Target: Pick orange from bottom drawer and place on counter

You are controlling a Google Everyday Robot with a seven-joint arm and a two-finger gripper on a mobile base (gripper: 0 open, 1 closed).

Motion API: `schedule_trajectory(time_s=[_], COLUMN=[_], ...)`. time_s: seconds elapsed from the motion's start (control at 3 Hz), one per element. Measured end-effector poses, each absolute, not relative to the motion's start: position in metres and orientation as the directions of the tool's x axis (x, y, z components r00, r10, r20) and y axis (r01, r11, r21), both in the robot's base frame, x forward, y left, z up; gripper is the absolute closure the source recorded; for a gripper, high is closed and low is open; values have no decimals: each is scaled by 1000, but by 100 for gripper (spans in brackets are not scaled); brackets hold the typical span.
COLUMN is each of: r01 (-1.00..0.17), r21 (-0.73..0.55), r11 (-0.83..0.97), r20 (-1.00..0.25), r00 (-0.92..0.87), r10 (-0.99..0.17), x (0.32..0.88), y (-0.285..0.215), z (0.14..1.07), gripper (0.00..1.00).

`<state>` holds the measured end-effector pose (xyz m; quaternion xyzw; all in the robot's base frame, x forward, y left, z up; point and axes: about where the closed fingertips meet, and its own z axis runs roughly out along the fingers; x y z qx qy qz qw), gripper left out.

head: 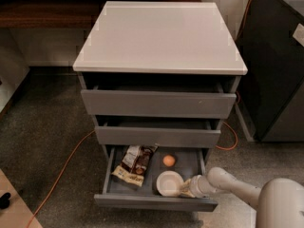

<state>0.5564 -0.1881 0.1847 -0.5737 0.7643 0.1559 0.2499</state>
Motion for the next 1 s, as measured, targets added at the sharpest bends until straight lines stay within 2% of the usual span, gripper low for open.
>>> schedule_trajectory(time_s=[1.0], r01=[-955], r21=[14], r11=[297], r20=[-554], r00=[-255], r10=[-792], x=[525], y=[-193], z=[166], gripper=[100])
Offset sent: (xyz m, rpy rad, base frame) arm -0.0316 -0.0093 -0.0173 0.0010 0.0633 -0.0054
